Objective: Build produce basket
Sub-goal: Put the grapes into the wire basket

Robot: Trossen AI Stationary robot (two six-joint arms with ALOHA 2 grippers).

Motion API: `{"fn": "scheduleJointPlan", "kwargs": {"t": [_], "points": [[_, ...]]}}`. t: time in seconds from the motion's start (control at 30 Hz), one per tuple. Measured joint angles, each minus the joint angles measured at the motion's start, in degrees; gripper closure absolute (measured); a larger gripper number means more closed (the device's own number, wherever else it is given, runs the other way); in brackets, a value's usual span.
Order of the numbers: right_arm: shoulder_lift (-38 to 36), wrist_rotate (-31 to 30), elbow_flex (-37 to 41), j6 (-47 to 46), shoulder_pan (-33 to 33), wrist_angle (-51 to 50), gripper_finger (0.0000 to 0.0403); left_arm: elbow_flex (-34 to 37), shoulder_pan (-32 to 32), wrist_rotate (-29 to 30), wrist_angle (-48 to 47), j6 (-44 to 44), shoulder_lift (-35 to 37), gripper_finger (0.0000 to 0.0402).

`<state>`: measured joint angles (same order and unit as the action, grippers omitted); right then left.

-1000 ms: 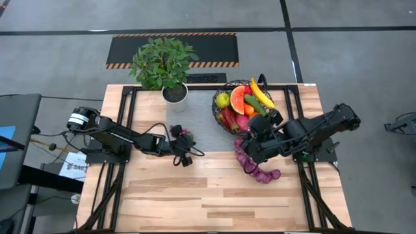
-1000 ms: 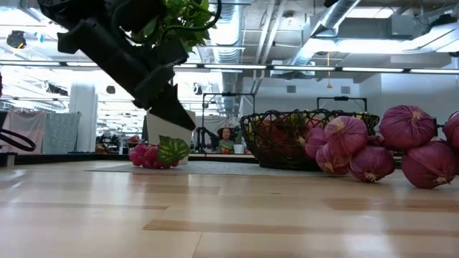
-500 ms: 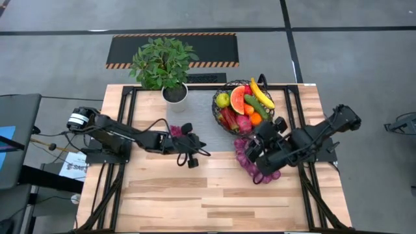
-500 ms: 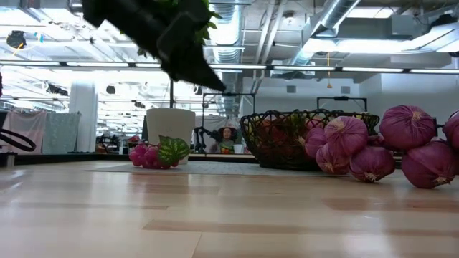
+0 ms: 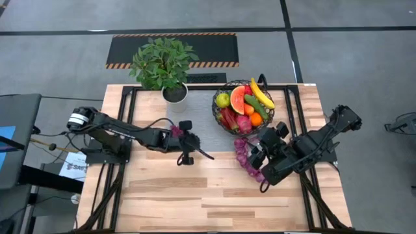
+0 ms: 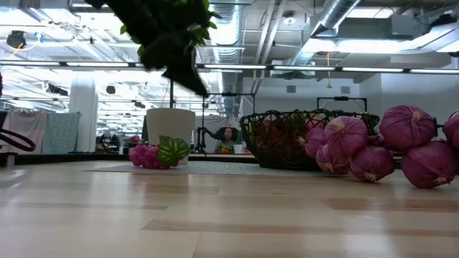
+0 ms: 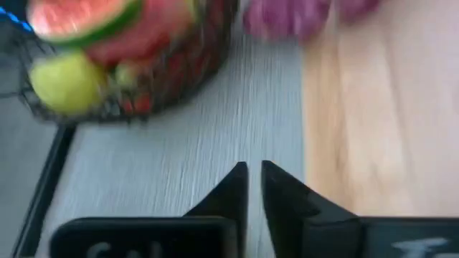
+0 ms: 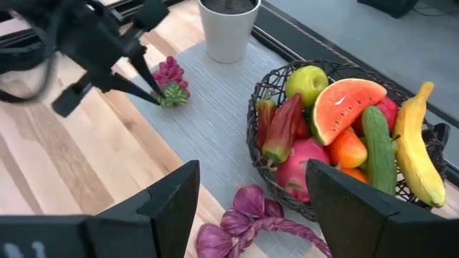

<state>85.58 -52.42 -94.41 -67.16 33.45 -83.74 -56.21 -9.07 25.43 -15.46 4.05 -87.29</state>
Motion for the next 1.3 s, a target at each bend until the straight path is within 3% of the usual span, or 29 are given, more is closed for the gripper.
{"fn": "scheduleJointPlan", "kwargs": {"t": [0.2,0.4,0.63,0.8,1.0,1.3], "points": [[0.0,0.0,0.0,0.0,-0.1,0.0,0.0127,2.6,4.0,-6.2,-3.4,1.2,-0.8,0.0279],[0.0,0.0,0.0,0.1,-0.1,-0.2,0.0127,7.3,5.7,-6.8,-3.2,3.5,-2.0,0.0186],[0.0,0.0,0.0,0.1,-0.2,0.2,0.0127,13.9,5.3,-5.2,2.4,6.4,-2.0,0.0156],[0.0,0.0,0.0,0.1,-0.2,1.2,0.0127,17.7,5.5,1.8,5.9,6.4,-2.0,0.0207],[0.0,0.0,0.0,0.1,-0.2,1.5,0.0127,18.5,5.5,2.4,6.5,6.7,-1.8,0.0375],[0.0,0.0,0.0,0.1,-0.2,2.8,0.0127,16.1,5.1,1.8,5.7,6.1,-1.4,0.0400]]}}
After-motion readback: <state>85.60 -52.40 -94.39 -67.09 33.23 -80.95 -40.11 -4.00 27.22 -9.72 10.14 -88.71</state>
